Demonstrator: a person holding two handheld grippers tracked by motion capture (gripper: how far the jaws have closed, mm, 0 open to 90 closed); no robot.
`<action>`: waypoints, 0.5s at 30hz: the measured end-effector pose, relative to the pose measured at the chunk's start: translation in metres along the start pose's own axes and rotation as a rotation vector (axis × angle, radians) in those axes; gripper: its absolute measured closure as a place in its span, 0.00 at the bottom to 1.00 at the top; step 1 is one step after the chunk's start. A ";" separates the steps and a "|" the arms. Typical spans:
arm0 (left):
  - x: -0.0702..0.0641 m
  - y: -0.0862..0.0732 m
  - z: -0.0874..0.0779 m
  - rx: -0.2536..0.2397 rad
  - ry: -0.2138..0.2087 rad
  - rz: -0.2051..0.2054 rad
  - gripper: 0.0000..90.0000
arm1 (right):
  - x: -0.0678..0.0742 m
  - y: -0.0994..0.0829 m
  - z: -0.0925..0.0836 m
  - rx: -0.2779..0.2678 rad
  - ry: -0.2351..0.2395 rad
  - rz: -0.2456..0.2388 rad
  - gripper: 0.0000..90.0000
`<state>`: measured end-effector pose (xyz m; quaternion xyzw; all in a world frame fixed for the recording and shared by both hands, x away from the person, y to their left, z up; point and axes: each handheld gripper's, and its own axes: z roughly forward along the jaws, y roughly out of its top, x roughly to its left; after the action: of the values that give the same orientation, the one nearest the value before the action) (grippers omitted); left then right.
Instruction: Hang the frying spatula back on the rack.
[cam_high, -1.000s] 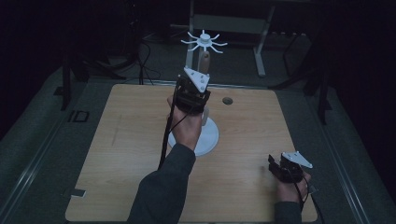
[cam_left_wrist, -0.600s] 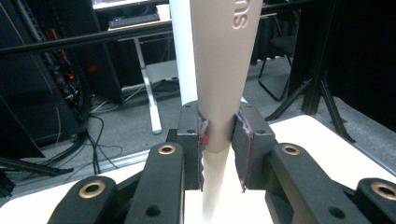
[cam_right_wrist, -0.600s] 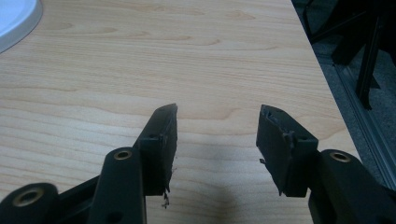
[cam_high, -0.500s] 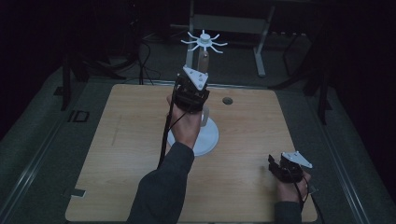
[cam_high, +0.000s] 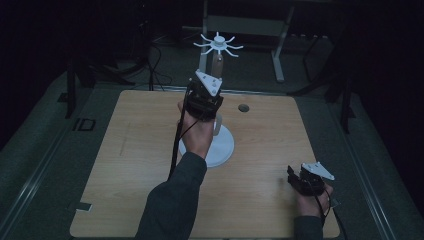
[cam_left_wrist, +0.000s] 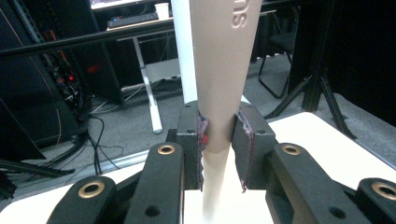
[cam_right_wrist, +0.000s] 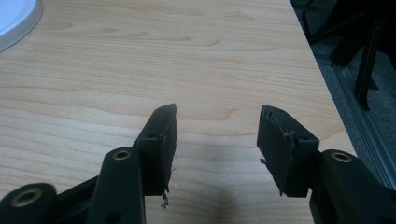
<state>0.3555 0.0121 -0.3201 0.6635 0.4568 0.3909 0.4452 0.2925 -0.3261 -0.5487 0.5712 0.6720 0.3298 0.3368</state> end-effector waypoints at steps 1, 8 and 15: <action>0.000 0.000 0.000 0.000 0.000 0.000 0.82 | 0.000 0.000 0.000 -0.002 0.000 0.000 0.52; 0.000 -0.001 -0.002 -0.005 0.002 0.013 0.81 | 0.000 0.000 0.000 0.000 0.000 0.000 0.52; 0.000 0.001 -0.006 -0.017 -0.016 0.015 0.74 | 0.001 0.000 0.000 0.001 0.001 -0.002 0.52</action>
<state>0.3502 0.0129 -0.3179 0.6664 0.4449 0.3929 0.4512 0.2922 -0.3255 -0.5486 0.5706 0.6728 0.3293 0.3365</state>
